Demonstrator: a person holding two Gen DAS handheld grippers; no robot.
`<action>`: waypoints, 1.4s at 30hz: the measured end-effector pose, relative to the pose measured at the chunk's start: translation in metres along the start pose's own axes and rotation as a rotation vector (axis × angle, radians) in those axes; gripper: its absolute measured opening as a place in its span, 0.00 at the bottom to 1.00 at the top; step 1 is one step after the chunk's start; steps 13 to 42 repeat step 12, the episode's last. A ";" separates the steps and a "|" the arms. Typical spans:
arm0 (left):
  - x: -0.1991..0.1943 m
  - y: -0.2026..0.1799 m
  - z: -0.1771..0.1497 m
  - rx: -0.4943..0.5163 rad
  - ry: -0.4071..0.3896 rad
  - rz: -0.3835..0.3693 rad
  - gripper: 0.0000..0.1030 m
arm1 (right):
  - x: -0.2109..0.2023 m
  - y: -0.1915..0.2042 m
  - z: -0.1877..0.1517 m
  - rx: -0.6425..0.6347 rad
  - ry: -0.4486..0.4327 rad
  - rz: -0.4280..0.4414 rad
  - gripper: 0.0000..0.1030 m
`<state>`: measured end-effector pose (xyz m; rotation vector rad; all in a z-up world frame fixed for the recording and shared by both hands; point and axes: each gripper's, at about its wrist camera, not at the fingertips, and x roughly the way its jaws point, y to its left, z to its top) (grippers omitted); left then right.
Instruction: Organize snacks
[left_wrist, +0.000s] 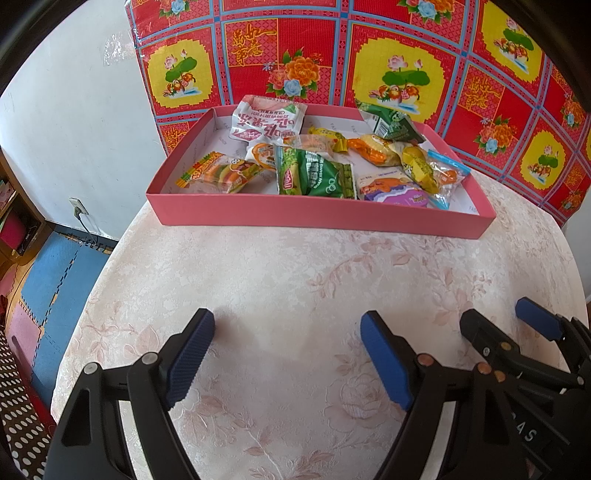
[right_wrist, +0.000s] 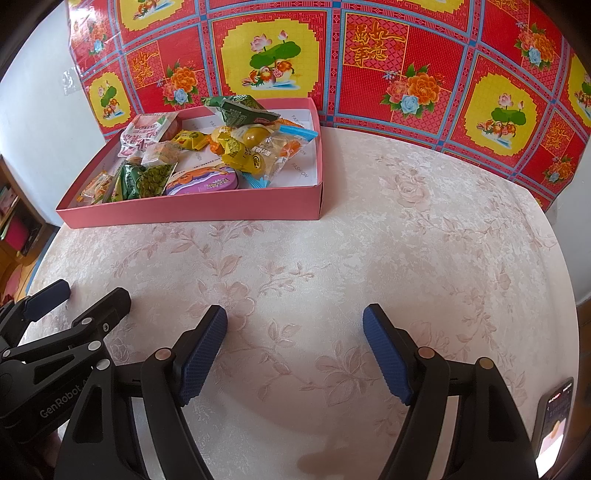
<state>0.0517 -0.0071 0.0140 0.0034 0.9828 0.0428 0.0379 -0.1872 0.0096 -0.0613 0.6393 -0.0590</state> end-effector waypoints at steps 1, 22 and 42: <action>0.000 0.000 0.000 0.000 0.000 0.000 0.82 | 0.000 0.000 0.000 0.000 0.000 0.000 0.76; -0.001 0.001 0.001 0.001 -0.003 0.000 0.82 | 0.000 0.001 0.000 -0.003 -0.001 -0.002 0.76; -0.001 0.001 0.001 0.001 -0.003 0.000 0.82 | 0.000 0.001 0.000 -0.003 -0.001 -0.002 0.76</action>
